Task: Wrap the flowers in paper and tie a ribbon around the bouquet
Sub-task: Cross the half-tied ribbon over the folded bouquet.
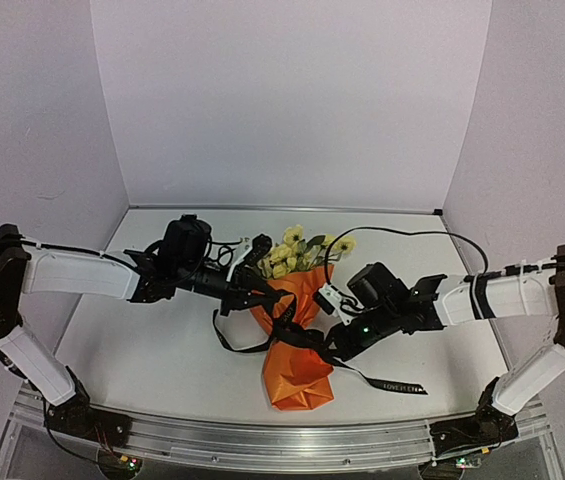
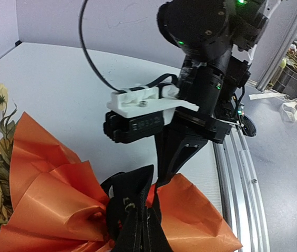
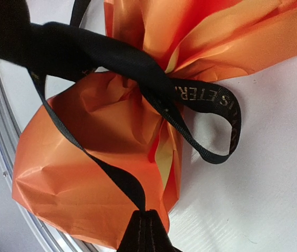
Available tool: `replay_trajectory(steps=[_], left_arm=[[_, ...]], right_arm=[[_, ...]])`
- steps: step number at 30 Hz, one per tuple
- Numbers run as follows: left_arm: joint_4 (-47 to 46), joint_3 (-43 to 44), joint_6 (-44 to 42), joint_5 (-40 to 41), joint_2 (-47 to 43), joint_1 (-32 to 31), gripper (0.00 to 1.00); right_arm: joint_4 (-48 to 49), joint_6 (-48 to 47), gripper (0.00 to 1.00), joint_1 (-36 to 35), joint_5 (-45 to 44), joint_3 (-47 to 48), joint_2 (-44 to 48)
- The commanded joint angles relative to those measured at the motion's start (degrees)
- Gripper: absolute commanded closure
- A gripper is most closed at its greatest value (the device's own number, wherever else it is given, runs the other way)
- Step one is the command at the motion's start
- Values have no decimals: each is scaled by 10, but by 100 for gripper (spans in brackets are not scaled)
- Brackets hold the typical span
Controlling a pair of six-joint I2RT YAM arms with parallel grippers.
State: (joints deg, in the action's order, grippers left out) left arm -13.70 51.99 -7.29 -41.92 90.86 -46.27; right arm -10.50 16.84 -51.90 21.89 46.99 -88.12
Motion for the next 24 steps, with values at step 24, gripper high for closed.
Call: replay_trajectory(steps=[24], left_arm=[[154,-72,1,162,-57,-106,85]], right_arm=[[-231,81,100,-29,-74,128,-2]])
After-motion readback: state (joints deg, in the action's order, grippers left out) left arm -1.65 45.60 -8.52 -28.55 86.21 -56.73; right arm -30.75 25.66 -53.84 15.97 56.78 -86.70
